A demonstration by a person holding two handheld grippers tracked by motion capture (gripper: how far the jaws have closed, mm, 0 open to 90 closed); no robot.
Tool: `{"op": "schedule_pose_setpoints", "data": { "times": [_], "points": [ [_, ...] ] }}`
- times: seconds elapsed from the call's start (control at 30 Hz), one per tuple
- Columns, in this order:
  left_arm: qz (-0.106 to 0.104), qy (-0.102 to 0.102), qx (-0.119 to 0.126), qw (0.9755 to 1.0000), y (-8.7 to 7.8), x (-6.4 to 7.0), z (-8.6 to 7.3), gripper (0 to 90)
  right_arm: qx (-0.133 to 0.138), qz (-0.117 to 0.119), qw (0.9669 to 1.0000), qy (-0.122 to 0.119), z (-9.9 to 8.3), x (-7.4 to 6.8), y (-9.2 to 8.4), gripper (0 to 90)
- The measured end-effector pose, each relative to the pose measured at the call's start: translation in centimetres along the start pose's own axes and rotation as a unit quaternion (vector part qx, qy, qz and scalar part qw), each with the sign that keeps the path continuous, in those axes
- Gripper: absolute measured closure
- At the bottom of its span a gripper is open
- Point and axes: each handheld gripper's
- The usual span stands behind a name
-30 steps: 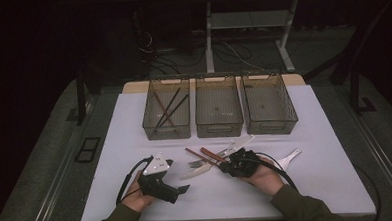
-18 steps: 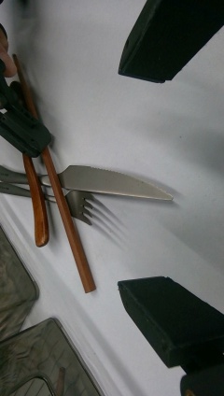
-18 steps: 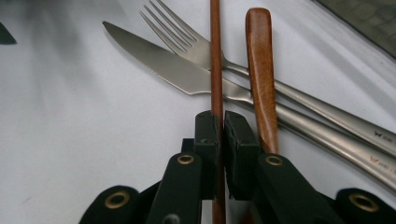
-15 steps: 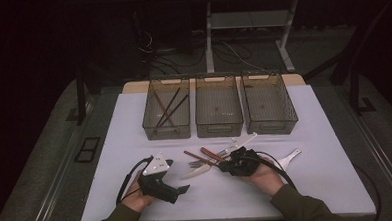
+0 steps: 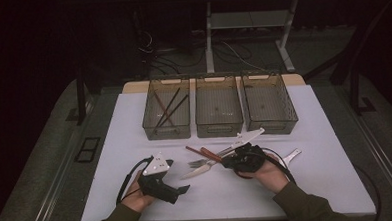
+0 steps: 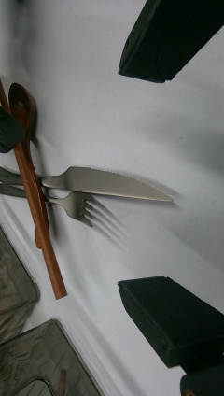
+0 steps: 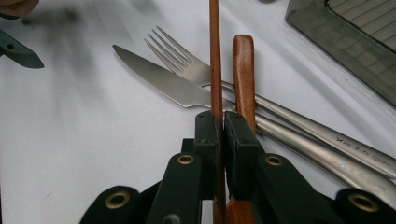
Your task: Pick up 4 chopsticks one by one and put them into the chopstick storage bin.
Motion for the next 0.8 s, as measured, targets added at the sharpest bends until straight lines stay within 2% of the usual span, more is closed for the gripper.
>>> {"op": "schedule_pose_setpoints", "data": {
  "times": [0.8],
  "points": [
    [-0.002,0.005,-0.002,1.0000,0.1,0.1,0.0,0.0,0.042,0.000,0.9991,0.004,1.9,1.1,-2.3,84.2]
  ]
}}
Point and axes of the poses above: each handheld gripper's, and its own axes: y roughly forward along the jaws, z roughly out of its top, x roughly to its right, and after that the axes turned 8 degrees about x, right-handed
